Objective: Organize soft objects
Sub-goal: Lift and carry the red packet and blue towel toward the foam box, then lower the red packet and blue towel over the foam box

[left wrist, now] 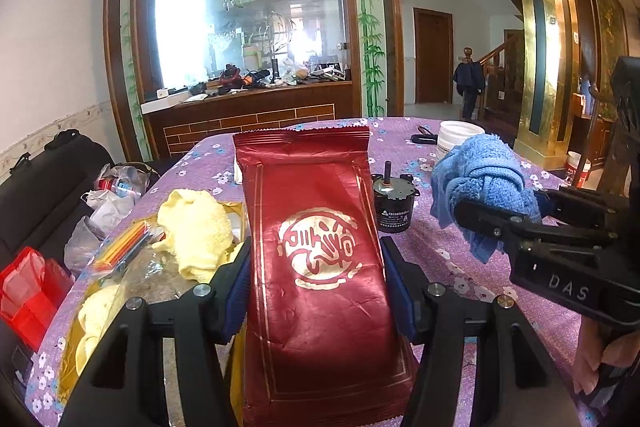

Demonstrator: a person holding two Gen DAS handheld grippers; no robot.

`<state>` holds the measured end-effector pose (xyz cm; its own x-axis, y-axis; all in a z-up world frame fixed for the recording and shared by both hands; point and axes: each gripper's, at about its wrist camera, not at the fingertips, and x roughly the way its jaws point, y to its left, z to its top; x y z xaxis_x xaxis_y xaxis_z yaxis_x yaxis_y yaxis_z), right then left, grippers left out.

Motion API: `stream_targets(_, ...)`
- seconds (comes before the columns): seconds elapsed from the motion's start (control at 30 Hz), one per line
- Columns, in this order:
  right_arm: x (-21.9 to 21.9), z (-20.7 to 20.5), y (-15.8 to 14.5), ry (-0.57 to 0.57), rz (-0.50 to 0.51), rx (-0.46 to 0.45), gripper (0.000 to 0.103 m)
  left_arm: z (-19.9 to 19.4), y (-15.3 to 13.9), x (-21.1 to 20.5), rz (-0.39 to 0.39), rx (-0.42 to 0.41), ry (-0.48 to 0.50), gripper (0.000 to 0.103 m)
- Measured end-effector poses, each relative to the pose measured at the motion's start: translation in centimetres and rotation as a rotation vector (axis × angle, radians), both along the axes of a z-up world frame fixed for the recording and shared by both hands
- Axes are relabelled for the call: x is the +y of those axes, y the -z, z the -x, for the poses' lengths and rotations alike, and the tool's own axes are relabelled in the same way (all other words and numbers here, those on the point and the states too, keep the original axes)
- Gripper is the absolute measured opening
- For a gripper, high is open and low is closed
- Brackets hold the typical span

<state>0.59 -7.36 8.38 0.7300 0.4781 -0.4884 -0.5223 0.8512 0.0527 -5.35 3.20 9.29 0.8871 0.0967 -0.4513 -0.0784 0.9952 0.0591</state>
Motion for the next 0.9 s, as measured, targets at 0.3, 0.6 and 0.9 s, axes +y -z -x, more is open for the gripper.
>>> stream_targets(0.3,3.0,0.8,-0.4,-0.044,0.024,-0.008,0.046,0.8,-0.4,2.1,0.022,-0.016,-0.036,0.058)
stream_targets(0.6,5.5,1.6,-0.7,-0.084,0.034,-0.014,0.046,1.7,-0.7,4.5,0.055,-0.027,-0.077,0.059)
stream_targets(0.9,8.1,1.9,-0.8,-0.116,0.049,-0.005,0.046,2.9,-0.9,7.4,0.092,-0.037,-0.133,0.059)
